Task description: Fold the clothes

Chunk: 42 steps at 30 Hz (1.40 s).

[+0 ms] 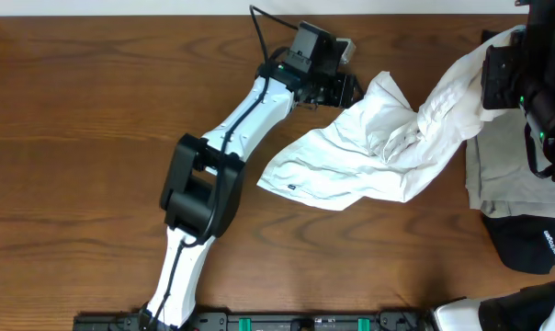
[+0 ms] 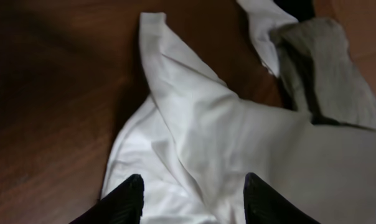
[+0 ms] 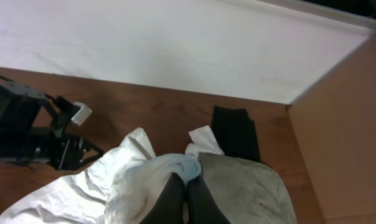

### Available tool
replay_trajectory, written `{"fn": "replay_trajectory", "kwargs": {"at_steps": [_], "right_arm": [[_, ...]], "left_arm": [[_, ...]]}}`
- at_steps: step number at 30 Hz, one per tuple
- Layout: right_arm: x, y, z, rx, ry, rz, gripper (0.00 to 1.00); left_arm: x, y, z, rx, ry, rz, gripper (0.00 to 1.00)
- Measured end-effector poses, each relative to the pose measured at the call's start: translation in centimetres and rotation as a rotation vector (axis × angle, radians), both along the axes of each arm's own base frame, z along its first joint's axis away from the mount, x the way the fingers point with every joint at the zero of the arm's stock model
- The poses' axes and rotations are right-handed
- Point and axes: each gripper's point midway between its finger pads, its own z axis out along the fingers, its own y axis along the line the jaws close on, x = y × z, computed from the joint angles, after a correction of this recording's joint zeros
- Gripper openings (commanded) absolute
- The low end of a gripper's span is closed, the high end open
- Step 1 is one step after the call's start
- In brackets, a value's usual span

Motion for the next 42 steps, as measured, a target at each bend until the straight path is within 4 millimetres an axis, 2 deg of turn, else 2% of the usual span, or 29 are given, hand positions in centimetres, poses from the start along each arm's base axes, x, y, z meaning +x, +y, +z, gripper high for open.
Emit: {"fn": "replay_trajectory", "kwargs": {"at_steps": [5,7,14,17,20,26,27,28,29,30,37,40,42], "right_arm": [[-0.1,0.1,-0.2,0.005,0.008,0.004,0.01],[-0.1,0.1,-0.3,0.009,0.012,0.006,0.01],[-0.2,0.3,-0.3,0.018,0.014,0.008,0.01],[-0.2,0.3,-0.4,0.019,0.019,0.011,0.01],[-0.2,0.3,-0.5,0.019,0.020,0.012,0.01],[-0.2,0.4,-0.5,0.021,0.020,0.015,0.01],[-0.2,0.4,-0.5,0.022,0.021,0.015,0.01],[-0.2,0.4,-0.5,0.022,0.021,0.016,0.01],[-0.2,0.4,-0.5,0.023,0.021,0.017,0.01],[-0.2,0.4,-0.5,0.023,0.021,0.017,0.01],[-0.3,0.4,-0.6,0.022,0.024,0.017,0.01],[-0.3,0.4,-0.6,0.021,0.028,0.017,0.01],[-0.3,0.4,-0.6,0.021,0.028,0.017,0.01]], "left_arm": [[1.5,-0.6,-1.8,-0.016,-0.028,0.027,0.61],[2.0,-0.8,-2.0,-0.026,-0.046,0.031,0.62],[2.9,-1.8,-1.0,-0.060,-0.115,0.031,0.63],[2.7,-2.5,-1.3,-0.060,-0.127,0.024,0.63],[2.2,-3.4,-2.5,-0.049,-0.123,0.015,0.63],[1.3,-4.6,-6.2,-0.022,-0.092,-0.005,0.63],[1.1,-4.7,-6.7,-0.018,-0.086,-0.008,0.53],[0.9,-4.9,-7.2,-0.018,-0.079,-0.009,0.35],[0.8,-5.1,-7.5,-0.015,-0.076,-0.011,0.10],[0.7,-5.2,-7.7,-0.012,-0.075,-0.014,0.06],[-0.1,-5.9,-7.8,-0.031,-0.049,-0.031,0.06],[0.1,-5.3,-7.2,-0.057,-0.014,-0.021,0.06],[0.7,-4.1,-6.2,-0.070,0.004,-0.003,0.06]]}}
